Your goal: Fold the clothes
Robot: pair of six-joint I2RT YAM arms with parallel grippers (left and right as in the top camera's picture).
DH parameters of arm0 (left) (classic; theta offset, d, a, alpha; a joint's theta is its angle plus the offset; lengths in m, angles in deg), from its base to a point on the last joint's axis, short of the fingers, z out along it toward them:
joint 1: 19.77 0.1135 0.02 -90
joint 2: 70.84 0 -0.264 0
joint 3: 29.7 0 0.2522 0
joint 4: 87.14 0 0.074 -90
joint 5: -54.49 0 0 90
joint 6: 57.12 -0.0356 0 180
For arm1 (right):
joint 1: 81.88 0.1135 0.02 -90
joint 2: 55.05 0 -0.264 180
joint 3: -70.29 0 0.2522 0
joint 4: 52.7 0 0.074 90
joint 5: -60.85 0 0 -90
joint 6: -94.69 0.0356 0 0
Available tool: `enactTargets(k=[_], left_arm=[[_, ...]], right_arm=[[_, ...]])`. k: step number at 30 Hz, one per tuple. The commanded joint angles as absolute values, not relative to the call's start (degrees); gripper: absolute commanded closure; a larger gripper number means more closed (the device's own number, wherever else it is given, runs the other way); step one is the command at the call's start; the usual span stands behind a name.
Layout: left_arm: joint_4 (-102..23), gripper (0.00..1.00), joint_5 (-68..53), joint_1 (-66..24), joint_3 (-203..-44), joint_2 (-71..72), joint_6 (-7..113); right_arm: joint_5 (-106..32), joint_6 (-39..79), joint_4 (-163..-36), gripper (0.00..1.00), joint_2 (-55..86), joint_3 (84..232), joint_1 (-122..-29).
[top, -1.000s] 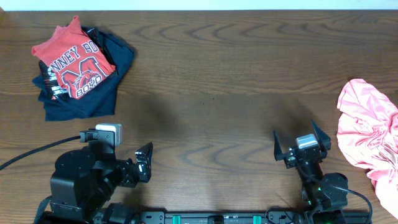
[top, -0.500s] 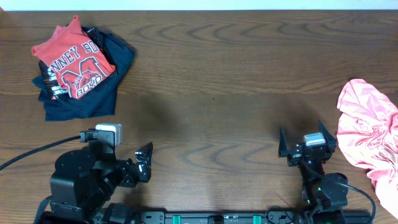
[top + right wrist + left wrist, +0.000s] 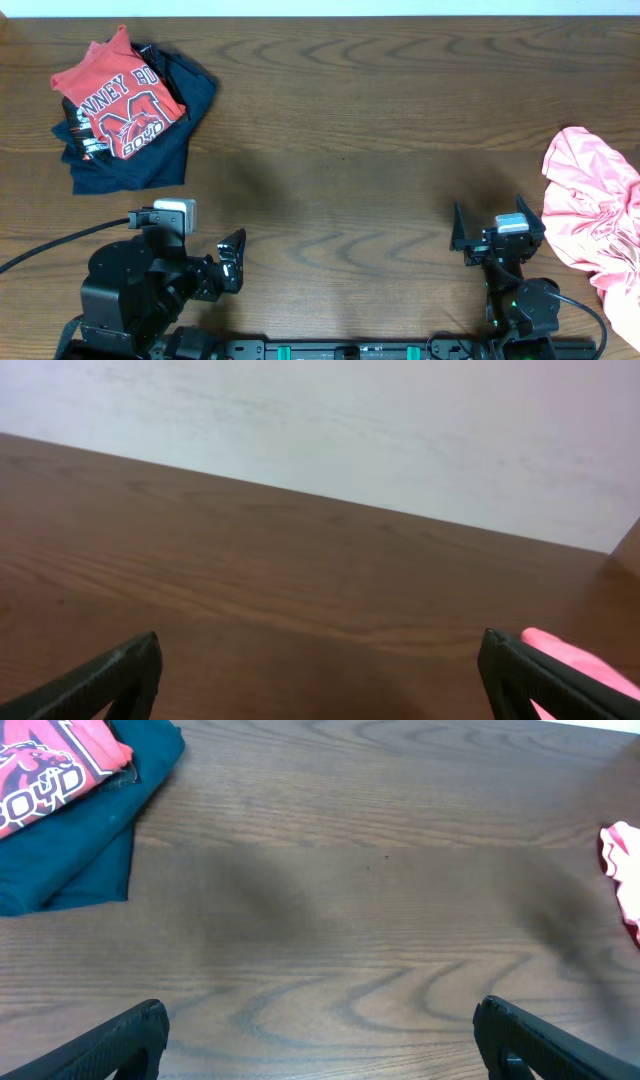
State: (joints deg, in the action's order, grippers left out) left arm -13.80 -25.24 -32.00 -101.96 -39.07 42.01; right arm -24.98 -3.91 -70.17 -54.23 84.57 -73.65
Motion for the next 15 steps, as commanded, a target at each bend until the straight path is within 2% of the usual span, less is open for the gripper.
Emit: enactTargets(k=[1, 9, 15], left_arm=[[-13.87, 0.02, -25.72, -32.17, -101.85, -39.12, 41.53], [-13.87, 0.02, -25.72, -32.17, -101.85, -39.12, 41.53], [-13.87, 0.02, -25.72, -32.17, -101.85, -39.12, 41.53]], right_arm=[[-23.36, -6.73, -70.11, 0.01, -54.78, 84.37, -73.89], [-23.10, -6.47, -70.11, 0.01, -54.78, 84.37, -74.74], [-16.68, -2.40, -69.47, 0.01, -54.78, 84.37, -74.74]])
